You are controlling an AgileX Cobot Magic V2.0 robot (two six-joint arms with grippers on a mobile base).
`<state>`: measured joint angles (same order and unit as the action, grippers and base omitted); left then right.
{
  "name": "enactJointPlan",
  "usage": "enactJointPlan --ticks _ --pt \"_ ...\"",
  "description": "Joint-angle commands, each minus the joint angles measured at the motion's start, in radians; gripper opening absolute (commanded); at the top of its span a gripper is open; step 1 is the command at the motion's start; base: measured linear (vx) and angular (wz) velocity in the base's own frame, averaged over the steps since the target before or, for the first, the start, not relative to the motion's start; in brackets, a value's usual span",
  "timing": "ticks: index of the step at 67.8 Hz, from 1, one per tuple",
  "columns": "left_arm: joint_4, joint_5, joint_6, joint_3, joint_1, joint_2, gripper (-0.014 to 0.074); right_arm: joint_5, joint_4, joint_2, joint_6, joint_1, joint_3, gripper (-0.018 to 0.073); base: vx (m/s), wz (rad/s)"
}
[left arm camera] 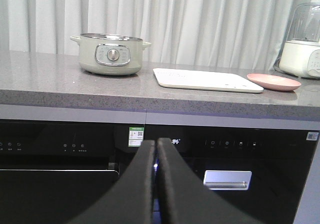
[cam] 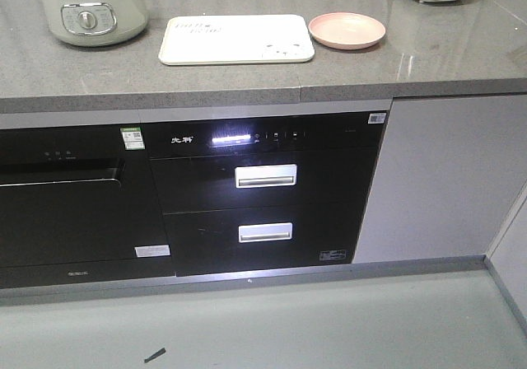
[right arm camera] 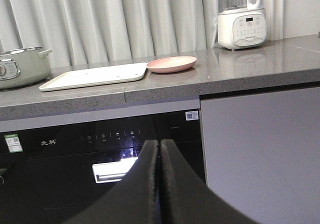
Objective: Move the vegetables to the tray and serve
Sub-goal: 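Drive the base forward toward the counter with the pot and tray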
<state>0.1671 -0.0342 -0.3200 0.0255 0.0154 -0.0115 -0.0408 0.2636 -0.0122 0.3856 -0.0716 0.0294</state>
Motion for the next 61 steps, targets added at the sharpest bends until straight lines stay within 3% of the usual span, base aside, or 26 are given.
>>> enactJointPlan --ticks 1,61 --pt "0.0 0.075 -0.007 0.022 -0.001 -0.001 -0.0006 0.071 0.009 -0.006 -0.002 0.004 0.013 -0.0003 0.11 0.0" --pt "0.0 0.075 -0.007 0.022 -0.001 -0.001 -0.0006 0.071 0.009 -0.006 -0.002 0.004 0.013 -0.0003 0.11 0.02"
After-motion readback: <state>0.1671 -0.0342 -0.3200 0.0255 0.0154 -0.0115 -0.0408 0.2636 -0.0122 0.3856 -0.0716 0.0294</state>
